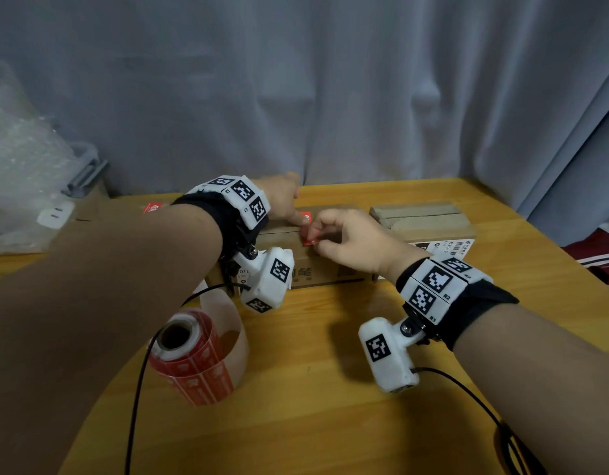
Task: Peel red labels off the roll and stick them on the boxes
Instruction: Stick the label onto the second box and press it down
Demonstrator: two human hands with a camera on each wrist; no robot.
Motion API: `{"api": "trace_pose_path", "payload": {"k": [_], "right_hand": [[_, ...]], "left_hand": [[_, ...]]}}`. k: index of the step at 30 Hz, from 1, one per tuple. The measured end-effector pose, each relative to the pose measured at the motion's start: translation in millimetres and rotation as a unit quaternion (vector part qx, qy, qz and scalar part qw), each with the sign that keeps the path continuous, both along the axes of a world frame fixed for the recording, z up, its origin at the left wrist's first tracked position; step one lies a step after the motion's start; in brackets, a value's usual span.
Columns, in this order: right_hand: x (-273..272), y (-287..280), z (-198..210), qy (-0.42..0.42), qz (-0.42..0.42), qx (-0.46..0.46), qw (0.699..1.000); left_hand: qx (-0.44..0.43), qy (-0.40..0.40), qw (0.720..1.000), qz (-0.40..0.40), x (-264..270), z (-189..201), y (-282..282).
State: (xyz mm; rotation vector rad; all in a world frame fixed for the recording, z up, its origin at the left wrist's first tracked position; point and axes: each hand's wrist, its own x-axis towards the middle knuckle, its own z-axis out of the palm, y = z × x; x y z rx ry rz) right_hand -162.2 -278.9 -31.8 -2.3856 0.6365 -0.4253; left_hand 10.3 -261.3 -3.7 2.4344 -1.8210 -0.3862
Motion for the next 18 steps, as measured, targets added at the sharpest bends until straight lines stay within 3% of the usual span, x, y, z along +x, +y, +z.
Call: {"api": "trace_pose_path", "payload": {"k": [6, 9, 12, 14, 18], "right_hand": [[-6.7, 1.1, -1.3, -0.016, 0.013, 0.028, 0.999], [-7.7, -2.5, -1.6, -0.037, -0.028, 0.016, 0.999], [-6.8, -4.4, -1.1, -0.005, -0.051, -0.057, 0.997], [-6.0, -3.4, 0.7, 0.025, -0.043, -0.093, 0.994], [-10.1, -0.5, 3.6, 0.025, -0.036, -0.082, 0.996]], "left_hand": [[-0.021, -0.079, 0.997, 0.017, -2.9, 4.8, 4.4], [-0.016, -0.051, 0.995, -0.079, -5.9, 16.5, 13.2], [0.125, -0.031, 0.972, -0.196, -17.0, 24.8, 33.7], [0.214, -0.071, 0.951, -0.213, -23.5, 19.9, 43.9], [0.221, -0.101, 0.954, -0.176, -29.6, 8.9, 48.5]]}}
